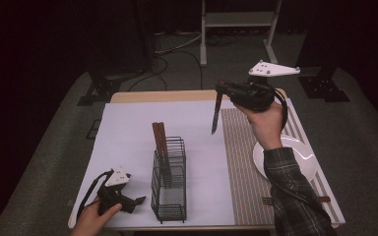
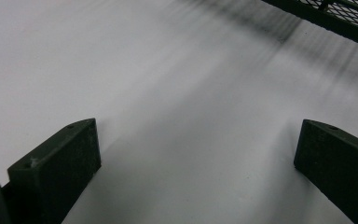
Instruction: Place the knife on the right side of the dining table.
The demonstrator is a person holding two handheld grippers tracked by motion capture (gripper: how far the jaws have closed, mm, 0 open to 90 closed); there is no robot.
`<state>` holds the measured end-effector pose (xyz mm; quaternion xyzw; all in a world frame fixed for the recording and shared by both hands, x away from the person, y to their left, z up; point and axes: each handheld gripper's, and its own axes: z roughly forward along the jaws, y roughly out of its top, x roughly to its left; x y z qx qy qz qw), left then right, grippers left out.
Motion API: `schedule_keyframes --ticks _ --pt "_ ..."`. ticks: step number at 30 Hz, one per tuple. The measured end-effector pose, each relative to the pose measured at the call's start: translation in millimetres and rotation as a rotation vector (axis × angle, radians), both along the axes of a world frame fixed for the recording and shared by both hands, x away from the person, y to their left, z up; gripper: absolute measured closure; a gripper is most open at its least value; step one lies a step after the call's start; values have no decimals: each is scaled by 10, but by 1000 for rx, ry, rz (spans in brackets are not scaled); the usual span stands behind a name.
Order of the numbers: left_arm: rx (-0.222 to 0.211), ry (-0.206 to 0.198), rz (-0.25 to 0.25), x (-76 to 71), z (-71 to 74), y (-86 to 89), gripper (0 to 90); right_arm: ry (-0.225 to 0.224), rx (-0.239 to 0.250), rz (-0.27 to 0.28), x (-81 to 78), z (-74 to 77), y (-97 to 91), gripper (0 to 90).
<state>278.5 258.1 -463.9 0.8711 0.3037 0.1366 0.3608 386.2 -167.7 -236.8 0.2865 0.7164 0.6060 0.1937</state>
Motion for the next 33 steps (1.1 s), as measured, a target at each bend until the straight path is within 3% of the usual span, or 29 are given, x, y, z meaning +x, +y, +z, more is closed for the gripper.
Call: schedule_keyframes --ticks 9,14,33 --pt "-1 -3 1 0 -2 -1 0 16 6 -93 134 -170 -223 780" --pt "-1 -2 0 1 -1 0 0 5 -14 -166 209 -273 -338 780" --pt "1 -3 -1 0 -1 1 0 32 -56 -339 520 -706 -618 780"
